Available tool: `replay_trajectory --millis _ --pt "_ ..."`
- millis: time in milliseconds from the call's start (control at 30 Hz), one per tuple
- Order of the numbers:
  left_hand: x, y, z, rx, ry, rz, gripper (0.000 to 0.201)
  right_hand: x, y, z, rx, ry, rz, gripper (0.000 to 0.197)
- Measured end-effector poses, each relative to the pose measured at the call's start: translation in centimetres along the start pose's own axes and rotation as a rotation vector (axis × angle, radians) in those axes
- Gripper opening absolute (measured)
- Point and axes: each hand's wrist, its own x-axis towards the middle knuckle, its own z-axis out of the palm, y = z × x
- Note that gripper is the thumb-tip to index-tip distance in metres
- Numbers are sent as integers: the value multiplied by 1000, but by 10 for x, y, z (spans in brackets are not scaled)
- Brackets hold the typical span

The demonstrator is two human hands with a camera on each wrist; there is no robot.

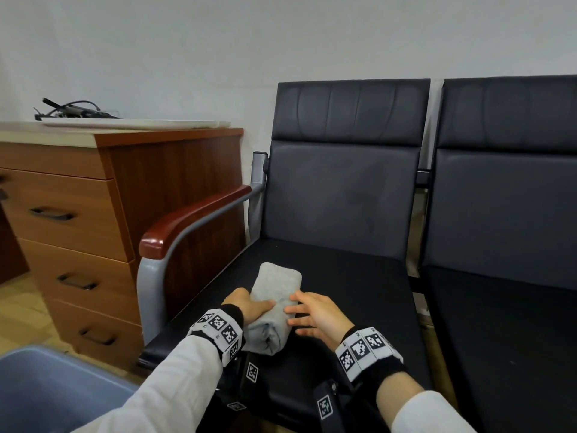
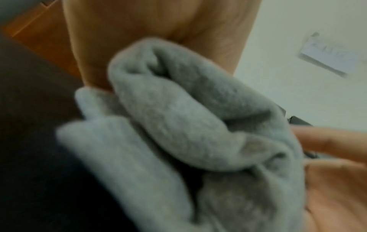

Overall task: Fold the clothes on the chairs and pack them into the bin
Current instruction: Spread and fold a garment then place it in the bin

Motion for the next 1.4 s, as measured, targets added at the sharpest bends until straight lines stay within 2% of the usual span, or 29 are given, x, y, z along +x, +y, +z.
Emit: replay_trajectory --millis 100,167,300,400,467,500,567,600,700,767,800,933,1000,1100,1167,1267,1333,1400 --pt "0 4 1 -196 -22 102 47 0 3 -9 68 105 61 22" --pt "-2 6 1 -346 -68 189 38 -2 5 -16 135 127 113 26" --pt "-9 10 0 -555 -143 374 40 -3 10 -24 295 67 173 53" --pt "-13 13 0 -603 -323 444 56 1 8 -24 455 33 138 57" --pt "-17 14 2 -543 -448 437 74 3 5 -27 520 79 82 53" --pt "-19 14 3 -511 -489 413 80 4 5 -30 508 148 57 51" --pt "-20 11 8 -471 -527 336 86 9 10 -37 416 376 40 50" --pt "-21 9 10 -480 -550 293 85 10 11 -39 380 458 32 54" --pt "-25 3 13 -552 -709 170 77 11 12 -44 372 586 -19 68" --pt "-28 0 10 -504 -787 159 66 10 11 -48 392 632 -60 66" --pt "-29 -1 8 -461 -784 166 59 10 11 -52 403 634 -79 62" --pt "-31 -9 -7 -576 -616 148 59 5 6 -61 469 547 -139 49" --pt "-35 -17 -20 -721 -511 131 44 1 1 -61 442 420 -167 59" --pt "-42 -37 -53 -810 -349 117 35 -7 -8 -47 243 255 -139 77" --pt "-49 -59 -80 -800 -254 120 35 -15 -13 -17 13 196 -141 79" --pt "-58 -102 -118 -664 -21 148 33 -23 -24 45 -301 112 -203 79" --pt "-66 -137 -138 -477 152 150 36 -25 -30 89 -401 51 -275 69" --pt "-78 -180 -155 -356 342 123 34 -26 -33 136 -492 4 -380 48"
